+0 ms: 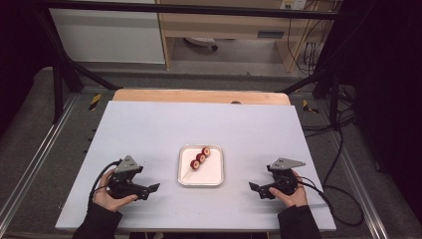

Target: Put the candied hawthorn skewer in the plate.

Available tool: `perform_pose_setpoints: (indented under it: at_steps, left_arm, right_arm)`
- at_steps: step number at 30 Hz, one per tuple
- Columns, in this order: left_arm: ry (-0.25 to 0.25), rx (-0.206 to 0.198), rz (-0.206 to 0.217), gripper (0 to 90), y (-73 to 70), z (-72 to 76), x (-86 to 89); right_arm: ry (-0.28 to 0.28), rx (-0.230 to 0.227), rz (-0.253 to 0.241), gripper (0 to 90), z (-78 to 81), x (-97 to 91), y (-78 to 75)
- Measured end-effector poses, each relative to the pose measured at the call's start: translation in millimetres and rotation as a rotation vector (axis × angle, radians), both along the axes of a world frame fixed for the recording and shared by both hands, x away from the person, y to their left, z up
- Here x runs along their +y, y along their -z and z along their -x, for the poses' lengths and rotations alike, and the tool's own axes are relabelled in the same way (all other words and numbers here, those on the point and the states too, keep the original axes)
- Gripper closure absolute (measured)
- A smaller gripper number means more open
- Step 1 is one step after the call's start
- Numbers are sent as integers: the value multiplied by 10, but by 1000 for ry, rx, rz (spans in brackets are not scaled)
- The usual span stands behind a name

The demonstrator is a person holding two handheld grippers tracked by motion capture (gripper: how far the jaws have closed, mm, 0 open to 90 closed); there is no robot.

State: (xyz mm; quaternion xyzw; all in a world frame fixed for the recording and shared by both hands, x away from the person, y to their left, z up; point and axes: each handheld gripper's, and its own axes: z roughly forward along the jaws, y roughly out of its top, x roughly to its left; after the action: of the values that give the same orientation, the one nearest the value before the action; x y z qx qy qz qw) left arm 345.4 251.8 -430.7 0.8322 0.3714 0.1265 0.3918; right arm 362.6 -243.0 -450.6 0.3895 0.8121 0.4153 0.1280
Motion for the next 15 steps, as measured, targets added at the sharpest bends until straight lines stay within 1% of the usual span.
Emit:
perform_pose_setpoints:
  at_steps: [1, 3, 6, 10, 15]
  left_arm:
    - [-3, -4, -2, 82, 26, 15, 44]
    - [-10, -4, 8, 80, 71, 37, 121]
    - [-19, -12, 16, 80, 113, 58, 191]
    - [-29, -22, 18, 80, 136, 64, 224]
    - [-27, -18, 23, 81, 146, 59, 222]
  right_arm:
    - [0, -1, 2, 7, 0, -1, 1]
    - [-3, 0, 0, 7, 1, -7, 7]
    - [0, 5, 1, 7, 9, -11, 17]
    - [-4, 9, -3, 7, 27, -30, 21]
    - [-4, 10, -5, 7, 31, -45, 26]
